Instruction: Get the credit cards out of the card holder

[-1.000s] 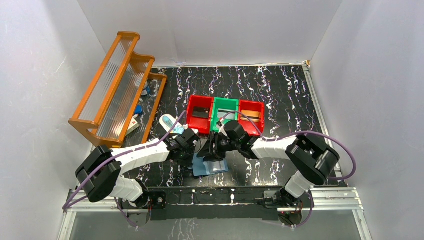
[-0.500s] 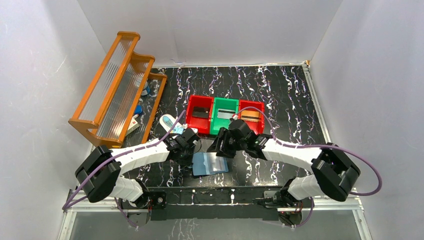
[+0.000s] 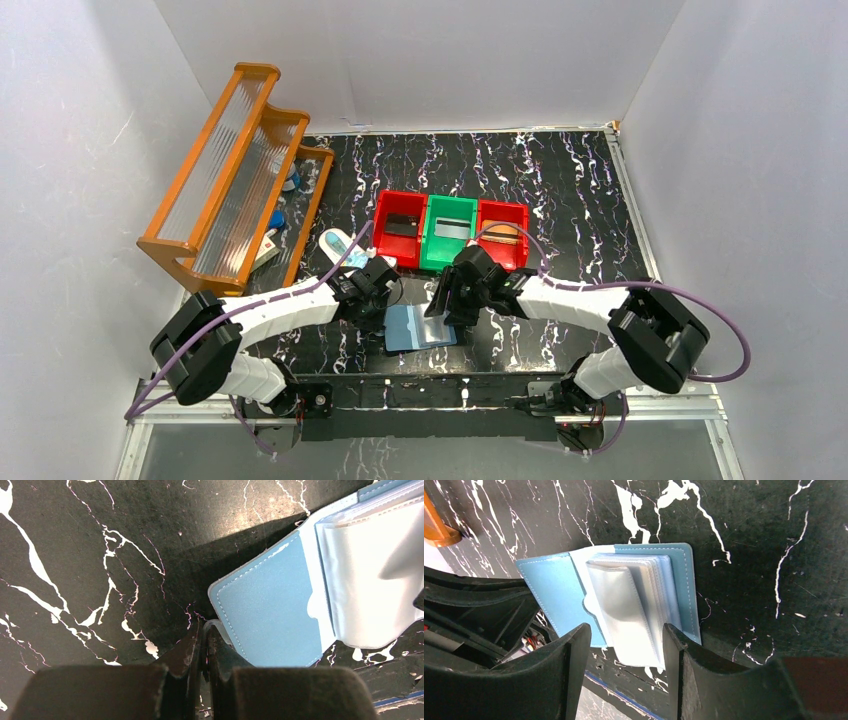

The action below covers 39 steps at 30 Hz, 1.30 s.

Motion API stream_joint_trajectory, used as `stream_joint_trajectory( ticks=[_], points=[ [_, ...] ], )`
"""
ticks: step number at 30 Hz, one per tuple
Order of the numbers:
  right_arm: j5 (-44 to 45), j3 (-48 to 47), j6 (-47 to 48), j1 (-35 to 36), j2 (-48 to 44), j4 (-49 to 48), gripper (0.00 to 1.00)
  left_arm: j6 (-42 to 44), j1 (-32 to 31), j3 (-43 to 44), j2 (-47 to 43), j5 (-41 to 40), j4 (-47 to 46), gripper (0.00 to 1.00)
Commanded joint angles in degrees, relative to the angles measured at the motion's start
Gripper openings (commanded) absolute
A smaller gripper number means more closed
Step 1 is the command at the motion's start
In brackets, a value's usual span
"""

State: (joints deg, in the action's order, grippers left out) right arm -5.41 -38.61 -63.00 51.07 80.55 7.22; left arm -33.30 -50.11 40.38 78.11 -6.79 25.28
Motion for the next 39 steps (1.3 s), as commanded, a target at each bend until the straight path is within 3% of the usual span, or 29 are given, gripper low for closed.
stream_joint_trajectory(
  ticks=[1,10,23,31,39],
  points=[
    [-1.44,-2.3,1.07,0.0,1.21,-0.76,0.63,0.56,0.03,0.38,-1.18,-0.06,0.12,0.0],
    [-0.77,-3.77,2.19,0.08,1.08,-0.11,0.55,0.82,0.02,0.61,-0.61,0.33,0.12,0.0],
    [-2.95,-4.52,2.69,0.04,1.82,-1.48,0.57,0.83,0.02,0.89,0.03,0.72,-0.01,0.0],
    [-0.1,-6.58,3.2,0.08,4.45,4.4,0.61,0.82,0.06,0.74,0.02,0.76,-0.13,0.0],
    [-3.68,-6.8,3.8,0.36,6.02,-0.04,0.56,1.24,0.08,1.27,1.39,1.06,-0.23,0.0]
  ],
)
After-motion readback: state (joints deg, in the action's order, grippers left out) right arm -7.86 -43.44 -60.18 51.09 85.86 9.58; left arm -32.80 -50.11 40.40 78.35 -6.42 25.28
